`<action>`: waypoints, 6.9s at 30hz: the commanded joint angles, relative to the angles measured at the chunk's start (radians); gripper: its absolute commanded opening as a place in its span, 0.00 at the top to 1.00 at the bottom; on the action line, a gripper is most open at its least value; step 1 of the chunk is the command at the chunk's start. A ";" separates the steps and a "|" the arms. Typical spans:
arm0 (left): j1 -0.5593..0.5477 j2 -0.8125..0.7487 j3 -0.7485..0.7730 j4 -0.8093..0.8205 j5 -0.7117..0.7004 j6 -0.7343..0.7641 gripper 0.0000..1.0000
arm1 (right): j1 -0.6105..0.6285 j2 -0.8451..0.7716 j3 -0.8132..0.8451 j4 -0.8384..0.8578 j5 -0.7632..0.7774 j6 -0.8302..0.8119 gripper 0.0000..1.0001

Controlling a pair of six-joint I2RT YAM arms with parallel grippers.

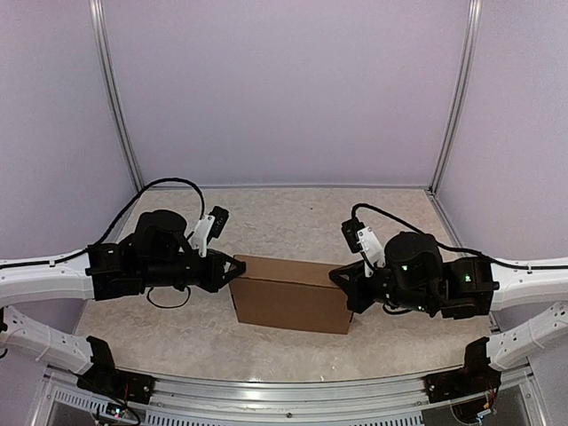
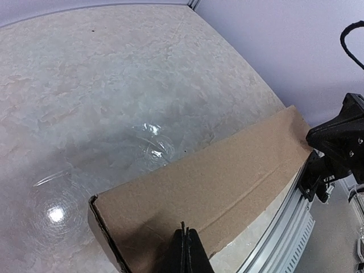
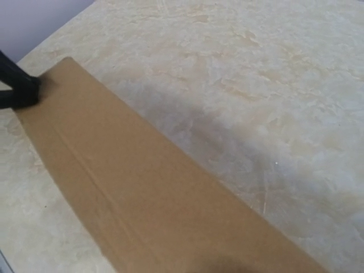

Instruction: Fold the paper box

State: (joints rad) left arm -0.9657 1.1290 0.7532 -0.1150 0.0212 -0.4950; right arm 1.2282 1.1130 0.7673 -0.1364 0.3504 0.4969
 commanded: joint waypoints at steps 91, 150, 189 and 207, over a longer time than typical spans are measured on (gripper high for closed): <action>0.034 0.139 0.024 0.065 0.130 -0.054 1.00 | -0.361 0.538 0.043 0.416 -0.287 0.123 1.00; 0.176 -0.137 0.033 -0.243 -0.216 -0.041 0.95 | -0.269 0.732 0.010 0.632 -0.321 0.362 1.00; 0.301 0.324 -0.013 -0.025 0.073 -0.280 1.00 | -0.275 0.162 -0.135 0.147 0.021 0.114 1.00; 0.239 0.532 0.282 -0.098 0.041 -0.212 0.92 | -0.299 -0.183 -0.215 -0.092 0.154 0.071 0.77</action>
State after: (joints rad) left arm -0.7261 1.6878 1.0027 -0.1368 0.1230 -0.7567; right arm 0.9390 0.9684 0.5800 -0.1581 0.4564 0.5858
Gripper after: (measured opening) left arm 0.048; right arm 0.161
